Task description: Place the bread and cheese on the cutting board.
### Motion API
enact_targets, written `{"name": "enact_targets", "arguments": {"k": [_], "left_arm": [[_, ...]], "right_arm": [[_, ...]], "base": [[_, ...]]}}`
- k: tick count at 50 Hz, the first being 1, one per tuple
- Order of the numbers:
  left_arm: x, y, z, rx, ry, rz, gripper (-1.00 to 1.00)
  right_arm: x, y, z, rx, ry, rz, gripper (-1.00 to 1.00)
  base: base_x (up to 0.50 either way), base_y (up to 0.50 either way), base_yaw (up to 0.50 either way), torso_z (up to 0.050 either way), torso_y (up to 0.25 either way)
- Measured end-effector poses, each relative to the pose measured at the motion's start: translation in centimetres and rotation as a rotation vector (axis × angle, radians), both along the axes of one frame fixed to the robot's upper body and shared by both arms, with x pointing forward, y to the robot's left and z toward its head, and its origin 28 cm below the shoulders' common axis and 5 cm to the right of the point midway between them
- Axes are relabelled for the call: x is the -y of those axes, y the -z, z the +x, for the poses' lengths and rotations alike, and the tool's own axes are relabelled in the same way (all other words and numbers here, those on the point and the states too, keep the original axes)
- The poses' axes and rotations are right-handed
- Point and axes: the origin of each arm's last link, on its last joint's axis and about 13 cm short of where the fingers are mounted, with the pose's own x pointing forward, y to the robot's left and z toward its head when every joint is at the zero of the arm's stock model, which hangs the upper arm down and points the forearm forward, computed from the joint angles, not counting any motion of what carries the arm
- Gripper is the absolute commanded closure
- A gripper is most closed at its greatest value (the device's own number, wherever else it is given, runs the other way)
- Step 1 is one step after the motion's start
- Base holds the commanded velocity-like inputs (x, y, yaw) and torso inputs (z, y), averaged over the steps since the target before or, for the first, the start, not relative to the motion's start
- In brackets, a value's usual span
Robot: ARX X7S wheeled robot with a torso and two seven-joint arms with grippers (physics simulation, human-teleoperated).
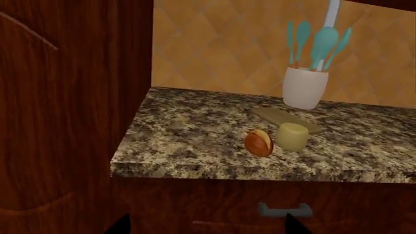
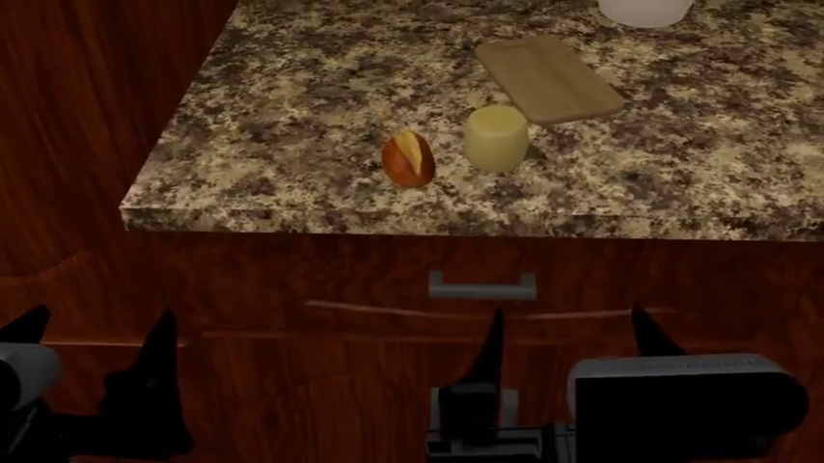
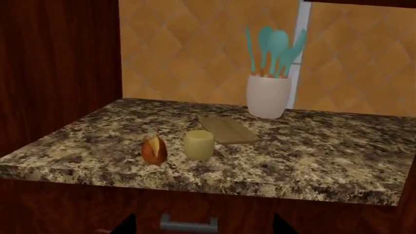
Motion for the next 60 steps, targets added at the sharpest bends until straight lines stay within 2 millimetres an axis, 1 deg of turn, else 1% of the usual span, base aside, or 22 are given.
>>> {"name": "enact_targets", "arguments": {"k": [21,45,60], "left_arm": [[-0.06,0.16,-0.05,-0.009,0.006,-0.004,-1.0],[0.05,0.29,-0.11,-0.038,0.007,-0.006,-1.0],[-0.07,0.36,-0.06,-0.041,0.004,-0.003,-1.0]], "right_arm": [[-0.15,0.13,-0.16,-0.015,-0.01,-0.009,-1.0],[-0.14,0.08,-0.4,-0.012,-0.032,-0.02,-1.0],[-0.2,0.35,-0.44,0.005,-0.04,-0.058,-1.0]], "base": [[0.0,0.0,0.0,0.048,0.0],[0.01,-0.11,0.0,0.0,0.0],[0.4,-0.07,0.0,0.0,0.0]]}}
